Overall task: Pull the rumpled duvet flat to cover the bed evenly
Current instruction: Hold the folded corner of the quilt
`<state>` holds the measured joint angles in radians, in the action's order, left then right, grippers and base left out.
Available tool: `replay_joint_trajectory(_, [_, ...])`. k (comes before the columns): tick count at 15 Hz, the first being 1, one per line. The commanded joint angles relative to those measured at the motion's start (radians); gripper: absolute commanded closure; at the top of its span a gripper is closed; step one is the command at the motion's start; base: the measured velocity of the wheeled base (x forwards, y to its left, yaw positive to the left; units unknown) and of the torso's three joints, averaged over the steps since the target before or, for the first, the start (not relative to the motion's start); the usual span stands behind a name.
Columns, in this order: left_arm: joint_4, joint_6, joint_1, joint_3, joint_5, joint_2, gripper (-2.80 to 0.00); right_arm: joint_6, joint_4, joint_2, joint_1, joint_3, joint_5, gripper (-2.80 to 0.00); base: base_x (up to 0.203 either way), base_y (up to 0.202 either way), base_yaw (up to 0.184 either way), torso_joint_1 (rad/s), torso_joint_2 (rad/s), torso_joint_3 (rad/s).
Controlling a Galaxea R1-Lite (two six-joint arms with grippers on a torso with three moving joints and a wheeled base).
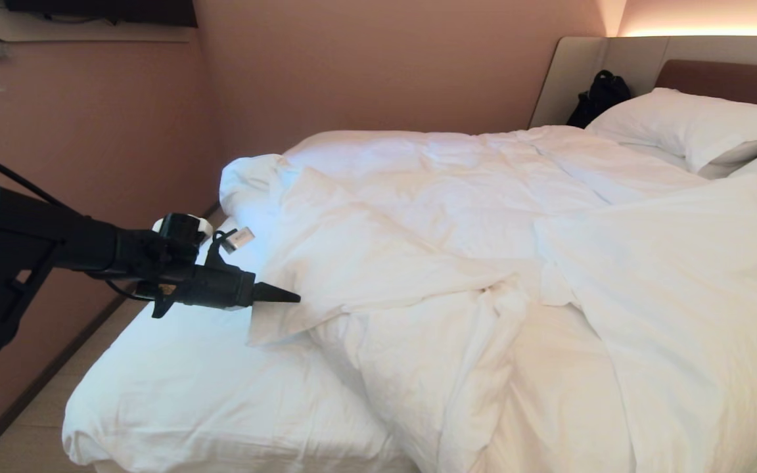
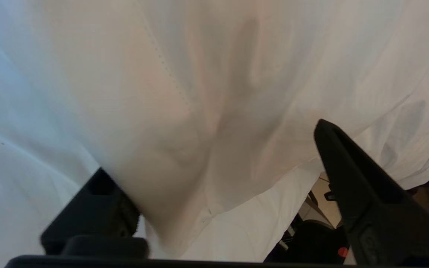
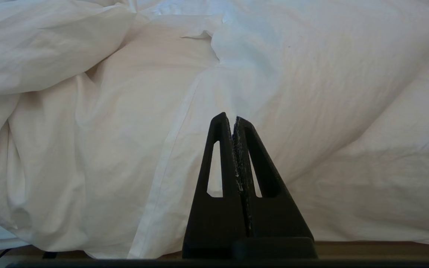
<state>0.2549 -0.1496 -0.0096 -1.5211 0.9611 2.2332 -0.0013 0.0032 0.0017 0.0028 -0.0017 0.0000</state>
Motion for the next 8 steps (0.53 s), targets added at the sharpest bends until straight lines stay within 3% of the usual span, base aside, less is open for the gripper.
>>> replay_joint_trajectory(1, [0.003, -0.001, -0.001, 0.002, 0.005, -0.021, 0.0, 0.0, 0.0, 0.0, 0.0, 0.0, 0.0, 0.0, 0.0, 0.0, 0.0, 0.0, 0.0, 0.0])
replay_joint_trajectory(8, [0.009, 0.015, 0.0, 0.05, 0.008, -0.099, 0.0, 0.0, 0.0, 0.0, 0.0, 0.0, 0.0, 0.0, 0.0, 0.0, 0.0, 0.0, 0.0, 0.0])
